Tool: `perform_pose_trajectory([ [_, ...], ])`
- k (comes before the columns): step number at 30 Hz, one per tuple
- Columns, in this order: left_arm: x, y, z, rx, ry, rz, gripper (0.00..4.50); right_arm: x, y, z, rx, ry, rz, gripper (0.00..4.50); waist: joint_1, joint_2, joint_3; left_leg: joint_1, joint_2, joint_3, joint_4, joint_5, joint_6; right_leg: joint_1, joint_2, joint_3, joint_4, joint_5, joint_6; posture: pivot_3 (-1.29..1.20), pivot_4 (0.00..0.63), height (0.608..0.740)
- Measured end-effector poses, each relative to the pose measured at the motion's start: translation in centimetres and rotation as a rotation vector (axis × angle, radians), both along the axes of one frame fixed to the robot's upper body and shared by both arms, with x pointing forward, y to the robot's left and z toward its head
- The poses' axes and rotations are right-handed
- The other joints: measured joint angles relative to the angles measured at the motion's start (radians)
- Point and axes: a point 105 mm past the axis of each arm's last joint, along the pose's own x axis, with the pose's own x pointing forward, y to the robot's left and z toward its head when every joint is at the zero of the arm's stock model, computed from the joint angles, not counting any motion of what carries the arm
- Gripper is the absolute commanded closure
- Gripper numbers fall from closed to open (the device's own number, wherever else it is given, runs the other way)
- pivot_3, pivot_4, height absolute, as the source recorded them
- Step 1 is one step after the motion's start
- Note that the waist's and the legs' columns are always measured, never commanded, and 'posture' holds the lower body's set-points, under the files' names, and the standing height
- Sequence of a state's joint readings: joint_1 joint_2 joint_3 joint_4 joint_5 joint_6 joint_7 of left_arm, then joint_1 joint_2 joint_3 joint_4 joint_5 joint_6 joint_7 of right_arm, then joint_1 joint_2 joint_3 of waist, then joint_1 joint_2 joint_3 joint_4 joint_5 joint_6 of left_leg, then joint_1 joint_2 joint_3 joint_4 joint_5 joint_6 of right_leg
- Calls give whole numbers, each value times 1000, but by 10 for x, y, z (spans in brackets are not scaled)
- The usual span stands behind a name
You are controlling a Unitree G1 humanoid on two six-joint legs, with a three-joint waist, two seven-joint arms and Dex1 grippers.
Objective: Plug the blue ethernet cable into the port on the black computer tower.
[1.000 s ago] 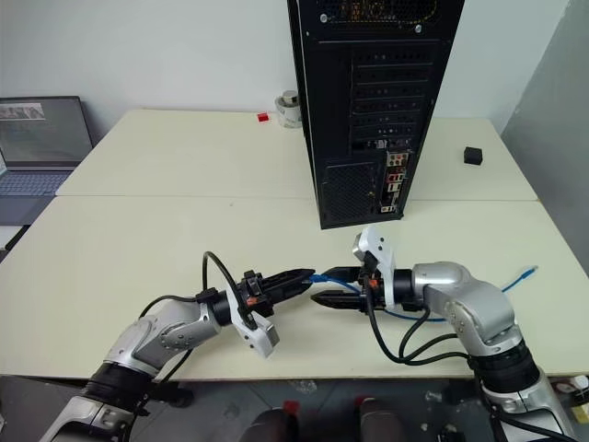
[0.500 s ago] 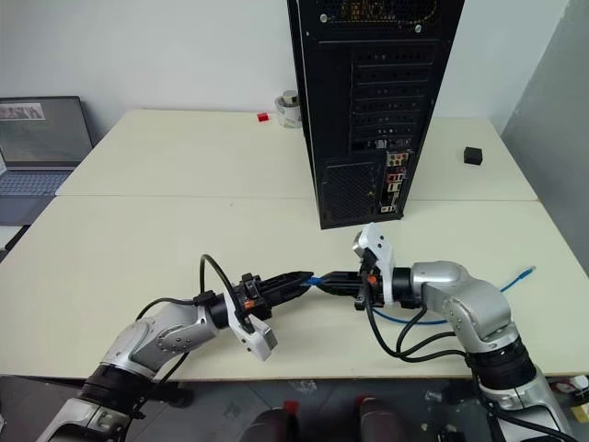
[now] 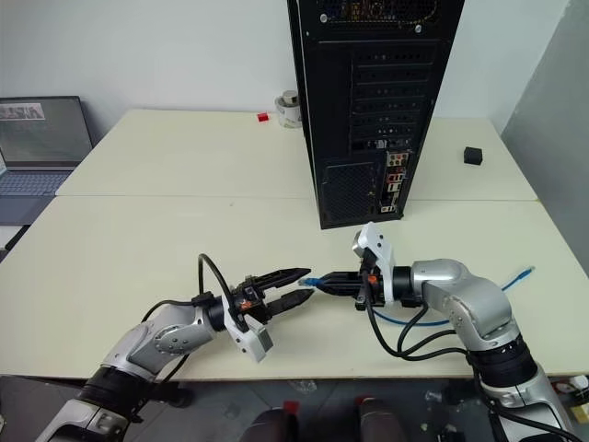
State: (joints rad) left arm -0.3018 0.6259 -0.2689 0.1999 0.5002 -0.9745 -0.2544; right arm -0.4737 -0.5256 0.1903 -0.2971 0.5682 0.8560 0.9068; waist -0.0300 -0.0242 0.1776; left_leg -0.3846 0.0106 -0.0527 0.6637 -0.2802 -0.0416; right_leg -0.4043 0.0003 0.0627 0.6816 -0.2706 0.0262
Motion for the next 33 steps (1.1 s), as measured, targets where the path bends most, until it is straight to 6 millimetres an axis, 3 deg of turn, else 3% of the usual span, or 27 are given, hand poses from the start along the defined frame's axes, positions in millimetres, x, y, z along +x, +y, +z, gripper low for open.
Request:
perform_pose_trajectory([
  [5, 13, 4, 6, -89, 149, 68, 659, 9, -12, 2, -3, -37, -88, 4500, 0, 0, 0, 0, 0, 0, 0, 0, 0, 0, 0, 0, 0, 0, 0, 0, 150, 740],
  [9, 19, -1, 12, -196, 276, 107, 659, 22, -27, 9, -5, -100, -203, 4500, -1, 0, 0, -1, 0, 0, 0, 0, 0, 0, 0, 0, 0, 0, 0, 0, 150, 740],
  [10, 24, -5, 16, -292, 396, 138, 659, 29, -36, 11, -24, -156, -285, 4500, -1, 0, 0, -1, 0, 0, 0, 0, 0, 0, 0, 0, 0, 0, 0, 0, 150, 740],
  [16, 34, -21, 22, -468, 720, 194, 659, 45, -63, 9, -47, -266, -551, 4500, -2, 0, 0, -1, 0, -1, 0, 0, 0, 0, 3, 0, 0, 0, 0, 0, 150, 740],
  [24, 59, -30, 45, -641, 823, 337, 659, 64, -96, 19, -106, -414, -878, 4500, -3, 0, 0, 0, 0, 0, 0, 0, 0, 0, 6, 3, 0, 0, 0, 0, 150, 740],
  [33, 65, -42, 55, -647, 875, 346, 659, 71, -86, 49, -45, -478, -961, 4500, -1, 0, 0, -1, 0, 1, 0, 0, 0, 0, 6, 3, 0, 0, 0, 0, 150, 740],
])
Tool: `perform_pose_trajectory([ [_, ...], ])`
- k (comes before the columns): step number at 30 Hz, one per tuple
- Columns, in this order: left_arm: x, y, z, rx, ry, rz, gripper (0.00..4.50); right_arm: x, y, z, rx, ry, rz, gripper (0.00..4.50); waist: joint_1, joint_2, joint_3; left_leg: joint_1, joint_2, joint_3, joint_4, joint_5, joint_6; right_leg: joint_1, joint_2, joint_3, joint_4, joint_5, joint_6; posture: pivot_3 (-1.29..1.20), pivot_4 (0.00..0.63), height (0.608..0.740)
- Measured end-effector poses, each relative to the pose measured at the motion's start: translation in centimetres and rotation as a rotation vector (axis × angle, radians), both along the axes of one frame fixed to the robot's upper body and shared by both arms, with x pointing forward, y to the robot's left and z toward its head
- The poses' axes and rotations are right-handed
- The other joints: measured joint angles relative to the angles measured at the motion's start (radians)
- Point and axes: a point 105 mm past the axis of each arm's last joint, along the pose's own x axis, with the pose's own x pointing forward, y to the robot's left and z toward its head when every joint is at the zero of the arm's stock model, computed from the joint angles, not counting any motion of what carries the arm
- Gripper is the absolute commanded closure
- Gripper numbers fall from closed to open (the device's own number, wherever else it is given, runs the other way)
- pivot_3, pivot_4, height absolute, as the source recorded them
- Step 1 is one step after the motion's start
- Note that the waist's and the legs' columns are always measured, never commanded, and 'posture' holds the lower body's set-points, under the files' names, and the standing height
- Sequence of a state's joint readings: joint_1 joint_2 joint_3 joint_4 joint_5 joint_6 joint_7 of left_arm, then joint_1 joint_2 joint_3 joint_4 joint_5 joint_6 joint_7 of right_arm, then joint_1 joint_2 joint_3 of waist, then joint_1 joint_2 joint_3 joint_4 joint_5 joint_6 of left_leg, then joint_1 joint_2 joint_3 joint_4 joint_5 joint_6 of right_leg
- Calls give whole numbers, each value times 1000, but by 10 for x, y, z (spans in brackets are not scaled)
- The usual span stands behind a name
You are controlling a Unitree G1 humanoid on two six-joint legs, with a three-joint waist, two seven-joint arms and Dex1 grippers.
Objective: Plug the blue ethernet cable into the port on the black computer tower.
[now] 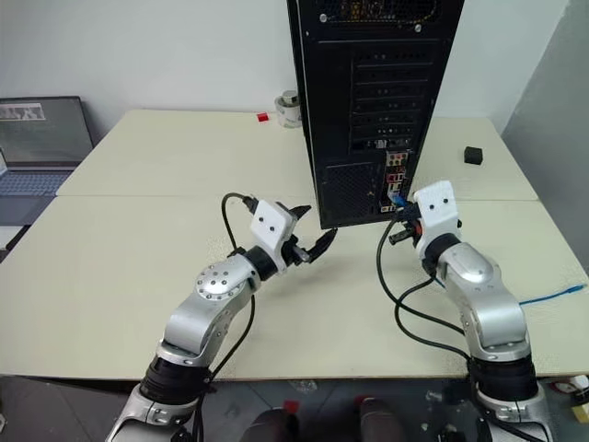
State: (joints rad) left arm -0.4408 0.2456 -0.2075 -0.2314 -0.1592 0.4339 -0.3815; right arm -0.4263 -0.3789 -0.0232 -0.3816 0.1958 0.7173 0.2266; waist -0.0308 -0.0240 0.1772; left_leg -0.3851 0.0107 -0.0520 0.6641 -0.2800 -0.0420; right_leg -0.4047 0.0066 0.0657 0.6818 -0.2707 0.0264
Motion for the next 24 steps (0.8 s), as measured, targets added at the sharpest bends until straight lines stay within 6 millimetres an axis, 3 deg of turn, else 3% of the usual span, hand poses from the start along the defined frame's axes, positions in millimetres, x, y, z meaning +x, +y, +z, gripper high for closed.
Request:
perform_pose_trajectory([
  [6, -2, -8, 1, -14, 29, -40, 659, 12, 12, 8, 39, -15, -21, 4500, -1, 0, 0, 0, 0, 0, 0, 0, 0, 0, 0, 0, 0, 0, 0, 0, 150, 740],
  [10, -2, -14, 10, -25, 13, -60, 659, 23, 5, 1, 11, -3, -88, 4500, 1, 0, 0, 0, 0, 1, 0, 0, 0, 0, 0, 0, 0, 0, 0, 0, 150, 740],
  [19, -2, -16, 9, -19, 18, -61, 659, 31, -2, -4, -3, -9, -159, 4500, -2, 0, 0, 0, 0, 1, 0, 0, 0, 0, 0, 1, 0, 0, 0, 0, 150, 740],
  [24, -1, -15, 10, -3, 8, -52, 659, 32, 3, -3, 15, -14, -158, 4500, -1, 0, 0, 0, 0, 1, 0, 0, 0, -1, 0, 1, 0, 0, 0, 0, 150, 740],
])
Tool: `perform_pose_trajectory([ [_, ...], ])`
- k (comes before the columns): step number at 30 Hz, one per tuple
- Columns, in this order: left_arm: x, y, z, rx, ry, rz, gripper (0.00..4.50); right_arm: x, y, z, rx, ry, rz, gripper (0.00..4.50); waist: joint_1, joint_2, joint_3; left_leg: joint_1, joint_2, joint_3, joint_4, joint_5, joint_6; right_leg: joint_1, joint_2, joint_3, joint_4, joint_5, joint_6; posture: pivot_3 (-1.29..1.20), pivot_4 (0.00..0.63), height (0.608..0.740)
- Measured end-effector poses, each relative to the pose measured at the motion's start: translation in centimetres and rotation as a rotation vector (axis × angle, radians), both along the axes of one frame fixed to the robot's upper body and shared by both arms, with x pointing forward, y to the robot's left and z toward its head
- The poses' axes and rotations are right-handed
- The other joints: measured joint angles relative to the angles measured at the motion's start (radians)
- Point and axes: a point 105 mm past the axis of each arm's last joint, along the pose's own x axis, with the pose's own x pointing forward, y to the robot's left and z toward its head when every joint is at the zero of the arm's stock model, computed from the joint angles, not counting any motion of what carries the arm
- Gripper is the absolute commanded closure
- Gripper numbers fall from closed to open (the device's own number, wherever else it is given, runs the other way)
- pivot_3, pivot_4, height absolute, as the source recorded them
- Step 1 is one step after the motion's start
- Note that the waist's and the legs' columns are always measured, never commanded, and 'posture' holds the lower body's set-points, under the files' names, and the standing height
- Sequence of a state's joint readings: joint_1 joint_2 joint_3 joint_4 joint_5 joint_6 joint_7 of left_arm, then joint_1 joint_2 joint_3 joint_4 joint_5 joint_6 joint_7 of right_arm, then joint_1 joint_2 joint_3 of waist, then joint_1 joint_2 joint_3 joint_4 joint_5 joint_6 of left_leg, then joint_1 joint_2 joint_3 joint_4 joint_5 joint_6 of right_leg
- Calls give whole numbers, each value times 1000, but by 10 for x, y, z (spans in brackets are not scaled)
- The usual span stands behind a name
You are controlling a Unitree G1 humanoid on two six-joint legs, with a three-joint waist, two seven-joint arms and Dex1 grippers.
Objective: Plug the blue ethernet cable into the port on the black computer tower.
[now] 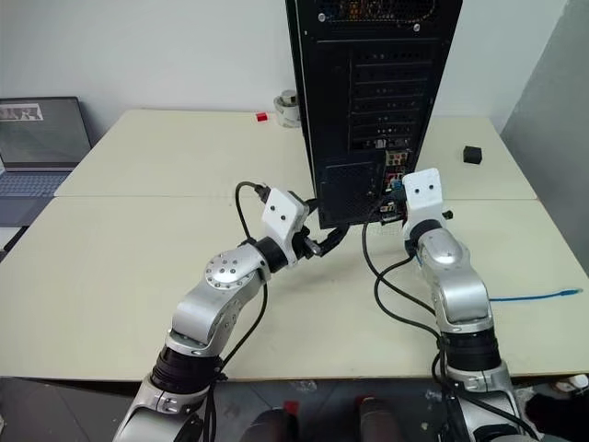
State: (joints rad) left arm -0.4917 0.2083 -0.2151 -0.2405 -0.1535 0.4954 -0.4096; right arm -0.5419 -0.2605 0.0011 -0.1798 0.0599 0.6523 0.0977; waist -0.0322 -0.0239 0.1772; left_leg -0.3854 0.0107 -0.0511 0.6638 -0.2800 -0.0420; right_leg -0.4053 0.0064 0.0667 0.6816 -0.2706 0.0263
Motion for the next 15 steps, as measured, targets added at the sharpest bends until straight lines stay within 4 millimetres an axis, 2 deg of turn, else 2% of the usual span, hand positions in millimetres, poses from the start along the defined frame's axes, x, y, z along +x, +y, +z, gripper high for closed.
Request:
perform_pose_trajectory([
  [15, 0, 0, -1, 18, -6, 4, 659, 2, 2, 4, 40, -10, -10, 4500, 0, 0, 0, 0, 0, 0, 0, 0, 0, 0, 0, 0, 0, 0, 0, 0, 150, 740],
])
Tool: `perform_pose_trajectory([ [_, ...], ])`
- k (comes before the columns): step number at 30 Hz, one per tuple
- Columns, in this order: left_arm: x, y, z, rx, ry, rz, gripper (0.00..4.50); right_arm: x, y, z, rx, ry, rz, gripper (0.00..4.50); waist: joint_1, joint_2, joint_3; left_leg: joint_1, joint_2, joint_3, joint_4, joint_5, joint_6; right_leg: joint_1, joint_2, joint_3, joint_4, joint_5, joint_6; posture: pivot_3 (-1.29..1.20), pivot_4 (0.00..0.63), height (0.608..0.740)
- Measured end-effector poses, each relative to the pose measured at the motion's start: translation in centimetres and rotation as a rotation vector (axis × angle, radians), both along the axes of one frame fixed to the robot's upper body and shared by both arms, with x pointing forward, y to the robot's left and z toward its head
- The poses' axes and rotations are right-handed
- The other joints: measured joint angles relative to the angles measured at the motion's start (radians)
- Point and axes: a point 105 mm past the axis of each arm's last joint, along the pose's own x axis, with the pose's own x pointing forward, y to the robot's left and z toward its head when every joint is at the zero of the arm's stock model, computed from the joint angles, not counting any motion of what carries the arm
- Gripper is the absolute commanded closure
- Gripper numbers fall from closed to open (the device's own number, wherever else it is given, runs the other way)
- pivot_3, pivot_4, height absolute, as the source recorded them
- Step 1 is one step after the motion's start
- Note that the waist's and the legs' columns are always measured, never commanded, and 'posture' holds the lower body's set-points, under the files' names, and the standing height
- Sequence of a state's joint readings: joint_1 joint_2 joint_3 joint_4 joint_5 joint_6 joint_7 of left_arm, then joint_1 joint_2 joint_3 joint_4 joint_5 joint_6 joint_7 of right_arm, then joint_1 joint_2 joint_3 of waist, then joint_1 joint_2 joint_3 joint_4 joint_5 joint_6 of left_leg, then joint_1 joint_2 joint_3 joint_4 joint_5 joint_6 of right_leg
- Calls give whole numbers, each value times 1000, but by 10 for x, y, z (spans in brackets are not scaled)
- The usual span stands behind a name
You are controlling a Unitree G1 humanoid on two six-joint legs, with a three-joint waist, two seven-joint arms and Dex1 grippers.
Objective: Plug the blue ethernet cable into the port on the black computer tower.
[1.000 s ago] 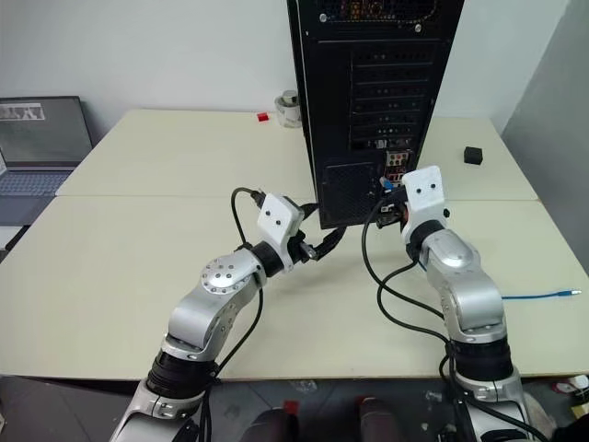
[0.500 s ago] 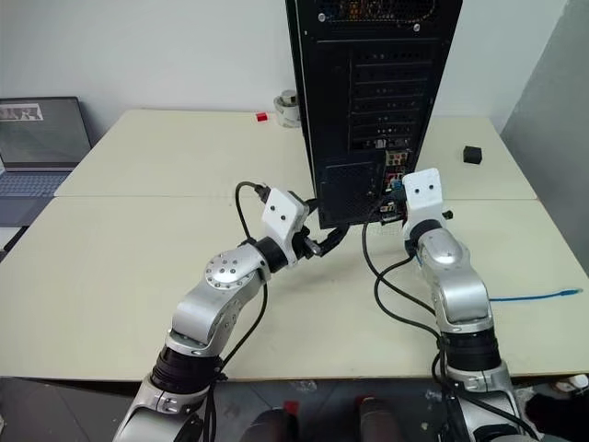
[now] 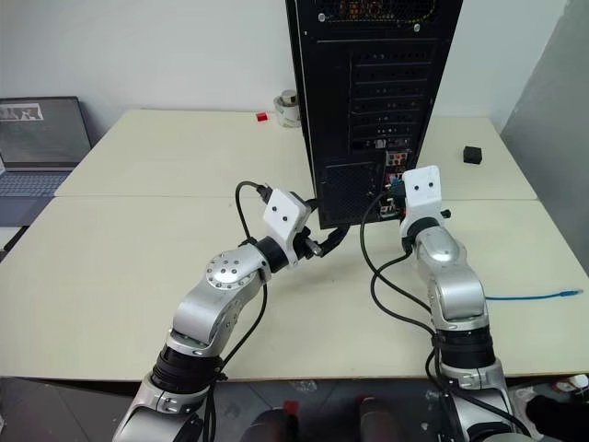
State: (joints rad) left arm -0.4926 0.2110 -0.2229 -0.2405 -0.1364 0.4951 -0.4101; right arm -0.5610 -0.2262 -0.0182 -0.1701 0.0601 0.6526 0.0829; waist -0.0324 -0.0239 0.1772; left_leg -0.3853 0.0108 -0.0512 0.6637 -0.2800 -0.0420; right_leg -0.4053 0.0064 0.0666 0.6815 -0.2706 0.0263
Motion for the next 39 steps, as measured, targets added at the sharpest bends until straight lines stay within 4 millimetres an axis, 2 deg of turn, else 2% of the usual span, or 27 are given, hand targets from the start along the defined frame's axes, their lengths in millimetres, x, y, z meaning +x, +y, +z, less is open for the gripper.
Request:
perform_pose_trajectory([
  [39, 1, 2, 0, 2, -1, 2, 659, 5, 2, -8, 75, 52, -15, 4500, 0, 0, 0, 0, 0, 0, 0, 0, 0, 0, 0, 0, 0, 0, 0, 0, 150, 740],
])
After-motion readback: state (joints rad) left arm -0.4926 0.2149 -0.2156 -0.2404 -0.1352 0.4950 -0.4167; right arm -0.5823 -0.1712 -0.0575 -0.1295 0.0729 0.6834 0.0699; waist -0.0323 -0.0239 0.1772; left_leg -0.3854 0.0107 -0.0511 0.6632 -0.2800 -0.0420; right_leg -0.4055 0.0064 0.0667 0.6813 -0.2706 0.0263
